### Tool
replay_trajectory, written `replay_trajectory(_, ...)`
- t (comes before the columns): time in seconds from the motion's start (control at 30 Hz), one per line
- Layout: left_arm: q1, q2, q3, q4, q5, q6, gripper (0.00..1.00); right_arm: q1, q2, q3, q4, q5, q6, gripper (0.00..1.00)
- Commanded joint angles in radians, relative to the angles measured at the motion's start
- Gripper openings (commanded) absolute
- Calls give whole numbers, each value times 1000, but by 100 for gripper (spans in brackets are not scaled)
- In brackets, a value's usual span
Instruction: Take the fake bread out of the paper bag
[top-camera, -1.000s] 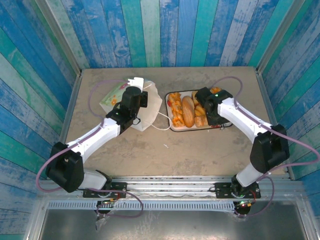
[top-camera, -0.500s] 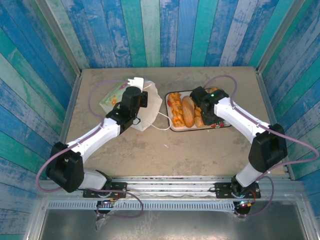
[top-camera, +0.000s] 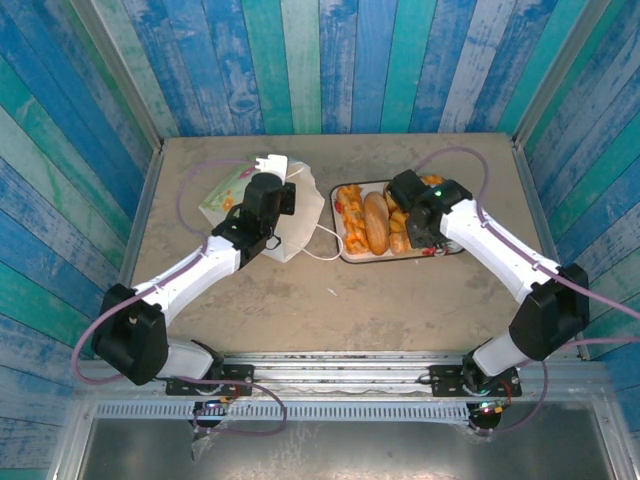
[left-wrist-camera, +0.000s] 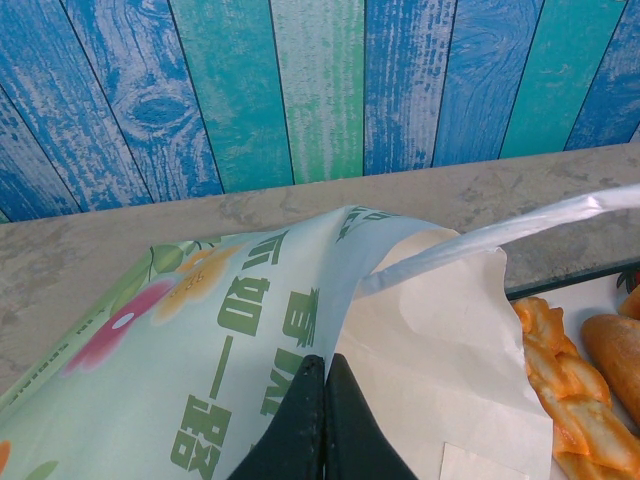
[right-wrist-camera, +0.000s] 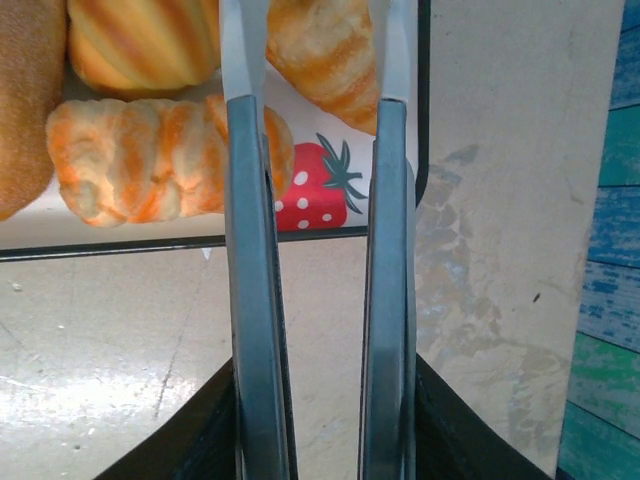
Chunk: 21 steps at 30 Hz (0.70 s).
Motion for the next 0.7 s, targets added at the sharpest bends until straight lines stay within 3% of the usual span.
replay_trajectory(0.0, -2, -56, -2, 27, 0, 1, 0, 2, -1, 34, 47, -21, 4, 33)
replay_trajectory(0.37, -2, -63, -9, 23, -18, 7, 0, -6, 138, 104, 106, -87, -35, 30)
replay_trajectory(0.67, -1, -60, -11, 24, -17, 7, 0, -62, 148, 48, 119, -103, -19, 30)
